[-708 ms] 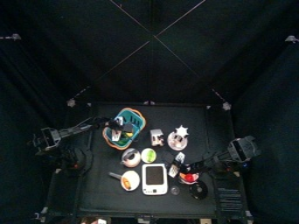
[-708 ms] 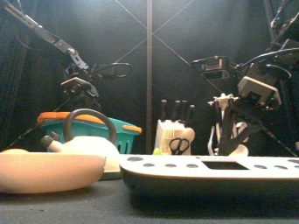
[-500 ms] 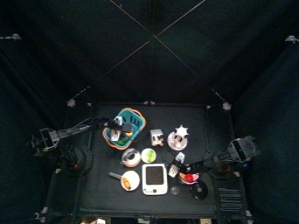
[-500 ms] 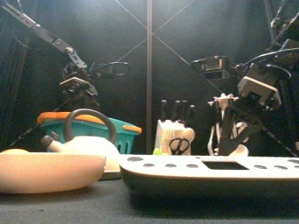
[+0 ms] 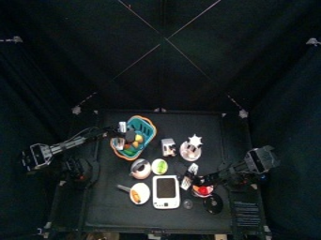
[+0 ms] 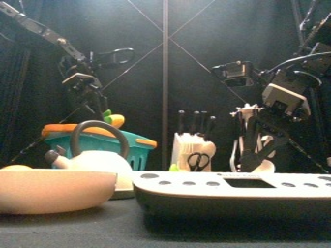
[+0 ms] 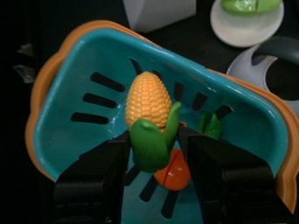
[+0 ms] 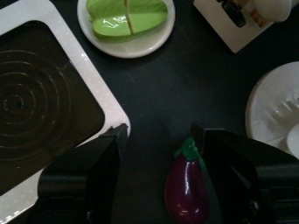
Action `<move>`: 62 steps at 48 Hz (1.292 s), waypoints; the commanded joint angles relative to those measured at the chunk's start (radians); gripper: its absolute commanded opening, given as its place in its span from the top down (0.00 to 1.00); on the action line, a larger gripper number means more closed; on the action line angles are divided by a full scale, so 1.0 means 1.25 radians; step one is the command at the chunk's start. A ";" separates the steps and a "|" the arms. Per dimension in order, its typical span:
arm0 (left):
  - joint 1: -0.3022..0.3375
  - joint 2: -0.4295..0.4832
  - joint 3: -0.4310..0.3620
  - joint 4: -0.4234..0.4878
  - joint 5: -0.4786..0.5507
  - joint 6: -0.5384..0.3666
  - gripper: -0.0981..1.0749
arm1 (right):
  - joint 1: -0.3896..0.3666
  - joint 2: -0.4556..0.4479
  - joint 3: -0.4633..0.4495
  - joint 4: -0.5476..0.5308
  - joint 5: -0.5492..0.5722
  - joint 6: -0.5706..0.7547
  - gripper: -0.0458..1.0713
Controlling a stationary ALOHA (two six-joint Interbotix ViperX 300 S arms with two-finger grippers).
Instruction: Place corn onto stove
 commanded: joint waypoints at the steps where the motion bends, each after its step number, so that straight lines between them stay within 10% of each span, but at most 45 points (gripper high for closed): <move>1: -0.050 -0.054 0.012 -0.045 -0.076 0.001 0.36 | -0.001 -0.020 -0.013 -0.007 0.001 0.000 0.13; 19: -0.310 -0.096 0.060 -0.194 -0.216 0.002 0.36 | -0.001 -0.026 -0.022 -0.023 0.000 -0.001 0.13; 37: -0.514 0.086 0.042 -0.270 -0.409 0.001 0.36 | 0.010 -0.064 -0.016 -0.071 -0.001 0.000 0.13; 62: -0.563 0.312 -0.059 -0.523 -0.417 0.002 0.36 | 0.013 -0.212 0.076 -0.161 0.055 0.006 0.13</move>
